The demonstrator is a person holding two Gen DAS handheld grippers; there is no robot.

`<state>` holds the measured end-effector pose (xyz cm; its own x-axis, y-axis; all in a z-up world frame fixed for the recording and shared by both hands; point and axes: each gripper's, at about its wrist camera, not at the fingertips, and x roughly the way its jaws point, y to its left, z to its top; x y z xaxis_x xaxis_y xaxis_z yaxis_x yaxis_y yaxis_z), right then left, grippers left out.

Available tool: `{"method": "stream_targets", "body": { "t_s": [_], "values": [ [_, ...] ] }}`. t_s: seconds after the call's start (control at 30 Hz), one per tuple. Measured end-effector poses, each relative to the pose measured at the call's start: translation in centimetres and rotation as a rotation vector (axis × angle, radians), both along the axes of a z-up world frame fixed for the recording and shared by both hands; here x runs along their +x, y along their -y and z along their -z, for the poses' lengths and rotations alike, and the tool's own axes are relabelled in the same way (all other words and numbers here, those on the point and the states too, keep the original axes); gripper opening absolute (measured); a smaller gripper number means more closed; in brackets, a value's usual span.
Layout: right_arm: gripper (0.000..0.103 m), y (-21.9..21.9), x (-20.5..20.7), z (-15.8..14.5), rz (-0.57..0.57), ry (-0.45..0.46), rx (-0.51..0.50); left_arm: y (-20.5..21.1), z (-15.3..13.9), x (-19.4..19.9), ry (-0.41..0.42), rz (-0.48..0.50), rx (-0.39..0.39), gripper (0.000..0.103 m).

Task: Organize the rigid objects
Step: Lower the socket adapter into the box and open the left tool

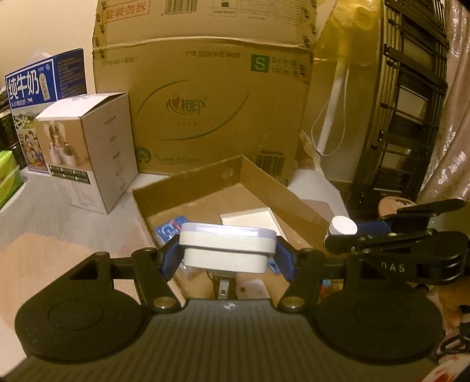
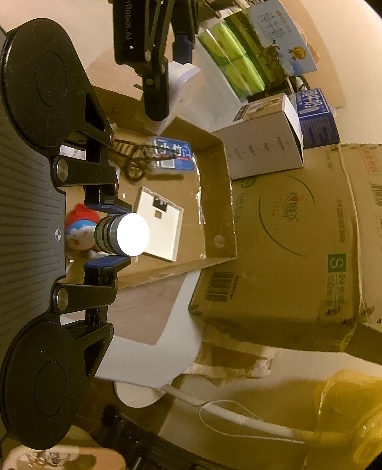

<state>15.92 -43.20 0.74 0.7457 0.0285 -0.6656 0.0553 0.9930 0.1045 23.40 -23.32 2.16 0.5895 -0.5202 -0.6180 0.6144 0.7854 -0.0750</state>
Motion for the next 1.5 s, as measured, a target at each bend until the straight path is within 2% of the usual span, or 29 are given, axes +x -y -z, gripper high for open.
{"method": "stream_targets", "body": {
  "t_s": [0.3,0.67,1.27,1.3,1.37,1.5],
  "values": [
    [0.031,0.3,4.1,0.1,-0.013,-0.006,0.003,0.7,-1.0,4.6,0.016,-0.013,-0.011,0.062],
    [0.031,0.1,7.8,0.8,-0.032,-0.032,0.006,2.3,0.9,8.1,-0.029,-0.003,0.006,0.063],
    [0.031,0.8,8.8,2.2,-0.019,-0.059,0.014,3.5,2.6,9.7,-0.06,0.004,0.017,0.063],
    [0.031,0.8,8.9,2.3,-0.019,-0.059,0.014,3.6,2.6,9.7,-0.065,0.006,0.018,0.063],
    [0.031,0.8,8.9,2.3,-0.017,-0.06,0.015,3.7,2.6,9.6,-0.049,0.001,0.024,0.072],
    [0.031,0.9,8.7,2.2,-0.014,-0.058,0.016,3.2,2.3,9.5,-0.035,-0.004,0.027,0.072]
  ]
}}
